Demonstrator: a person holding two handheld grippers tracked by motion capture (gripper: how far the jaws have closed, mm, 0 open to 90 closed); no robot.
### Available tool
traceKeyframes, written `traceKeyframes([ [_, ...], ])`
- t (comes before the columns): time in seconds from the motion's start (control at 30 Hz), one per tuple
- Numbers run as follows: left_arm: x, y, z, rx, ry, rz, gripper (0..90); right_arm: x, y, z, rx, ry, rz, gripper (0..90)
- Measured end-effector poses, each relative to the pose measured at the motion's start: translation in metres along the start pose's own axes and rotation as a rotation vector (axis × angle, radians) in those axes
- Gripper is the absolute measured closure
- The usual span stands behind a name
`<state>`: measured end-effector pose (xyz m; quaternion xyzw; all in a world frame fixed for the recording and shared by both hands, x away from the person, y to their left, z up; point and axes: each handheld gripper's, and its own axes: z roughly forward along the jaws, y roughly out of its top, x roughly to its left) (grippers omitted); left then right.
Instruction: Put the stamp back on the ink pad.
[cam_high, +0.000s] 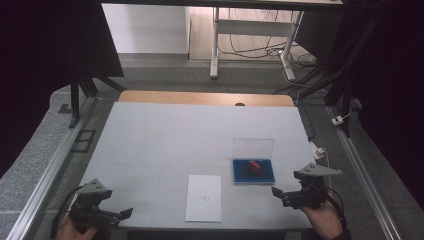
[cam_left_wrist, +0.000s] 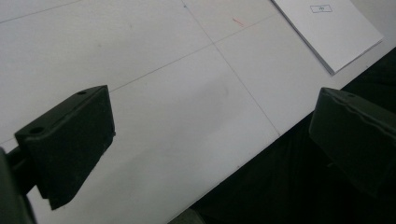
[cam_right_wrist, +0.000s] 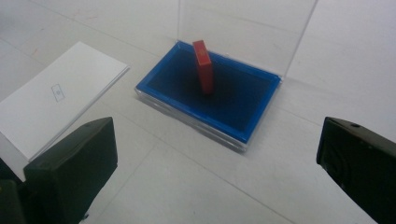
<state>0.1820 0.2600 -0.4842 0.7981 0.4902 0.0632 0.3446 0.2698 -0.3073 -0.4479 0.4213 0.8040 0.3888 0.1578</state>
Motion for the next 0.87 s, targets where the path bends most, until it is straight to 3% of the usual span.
traceKeyframes([
  [0.6, 0.000, -0.001, 0.000, 0.001, 0.000, 0.002, 0.3, -0.002, -0.028, -0.020, 0.079, -0.038, 0.040, 0.0],
  [0.87, 0.000, 0.000, 0.000, -0.001, 0.001, 0.006, 0.3, -0.003, -0.031, -0.022, 0.089, -0.045, 0.054, 0.0],
])
